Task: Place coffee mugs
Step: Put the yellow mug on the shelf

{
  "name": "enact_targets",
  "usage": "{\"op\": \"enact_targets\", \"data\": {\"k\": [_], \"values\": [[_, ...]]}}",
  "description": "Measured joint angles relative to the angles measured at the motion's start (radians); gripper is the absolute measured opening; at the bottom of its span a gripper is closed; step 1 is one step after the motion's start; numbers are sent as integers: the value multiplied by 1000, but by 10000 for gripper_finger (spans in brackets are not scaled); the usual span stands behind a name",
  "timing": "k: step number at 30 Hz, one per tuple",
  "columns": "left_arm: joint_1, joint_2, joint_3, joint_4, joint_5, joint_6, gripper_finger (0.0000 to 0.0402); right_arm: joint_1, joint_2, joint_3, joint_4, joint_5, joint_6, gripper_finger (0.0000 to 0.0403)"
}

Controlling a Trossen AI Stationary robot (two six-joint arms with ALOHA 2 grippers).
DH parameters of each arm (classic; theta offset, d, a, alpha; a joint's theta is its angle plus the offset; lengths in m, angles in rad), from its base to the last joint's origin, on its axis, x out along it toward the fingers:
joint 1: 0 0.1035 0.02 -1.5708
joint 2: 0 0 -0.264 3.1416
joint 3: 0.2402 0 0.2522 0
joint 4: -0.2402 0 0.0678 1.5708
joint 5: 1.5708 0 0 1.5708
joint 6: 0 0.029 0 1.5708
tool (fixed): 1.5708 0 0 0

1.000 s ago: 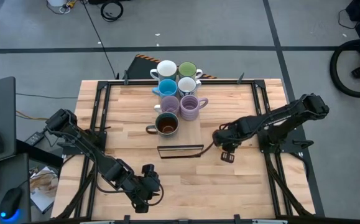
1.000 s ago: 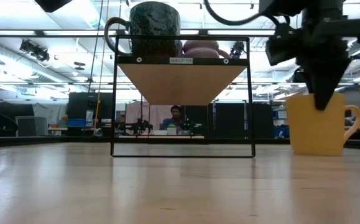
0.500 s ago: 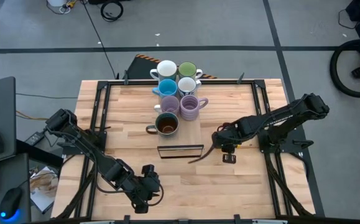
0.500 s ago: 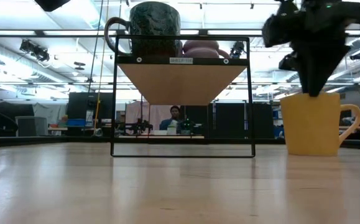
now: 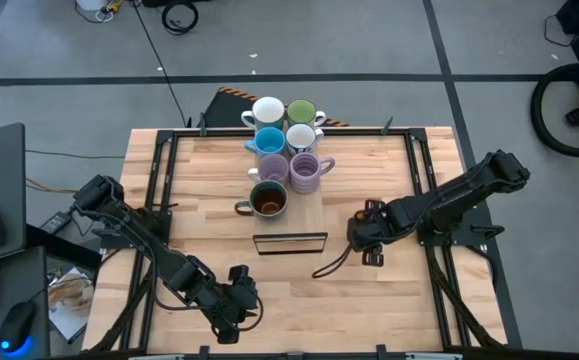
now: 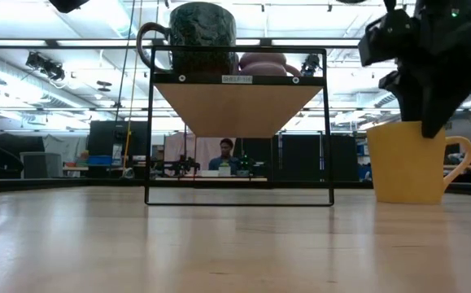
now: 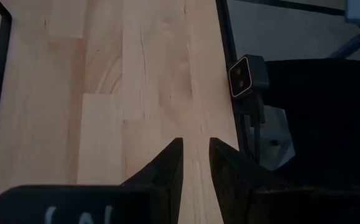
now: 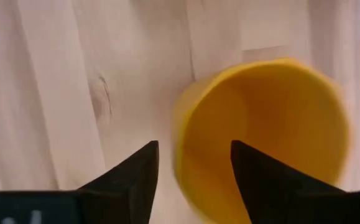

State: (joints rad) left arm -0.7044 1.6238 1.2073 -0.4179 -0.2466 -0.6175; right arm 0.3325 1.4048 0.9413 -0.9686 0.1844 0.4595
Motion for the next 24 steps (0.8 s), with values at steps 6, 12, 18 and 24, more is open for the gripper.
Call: {"op": "enact_targets", "data": {"k": [6,12,18,24], "values": [[0,0,0,0,0,0,84,5,0,-39,38,-2,70,203],[1,0,0,3,9,0,84,5,0,-52,85,-28,71,166],[-6,-53,0,31,40,19,84,5,0,-68,90,-48,59,98],[-12,-114,0,31,-13,82,84,-8,1,-23,41,-75,-8,24]]}}
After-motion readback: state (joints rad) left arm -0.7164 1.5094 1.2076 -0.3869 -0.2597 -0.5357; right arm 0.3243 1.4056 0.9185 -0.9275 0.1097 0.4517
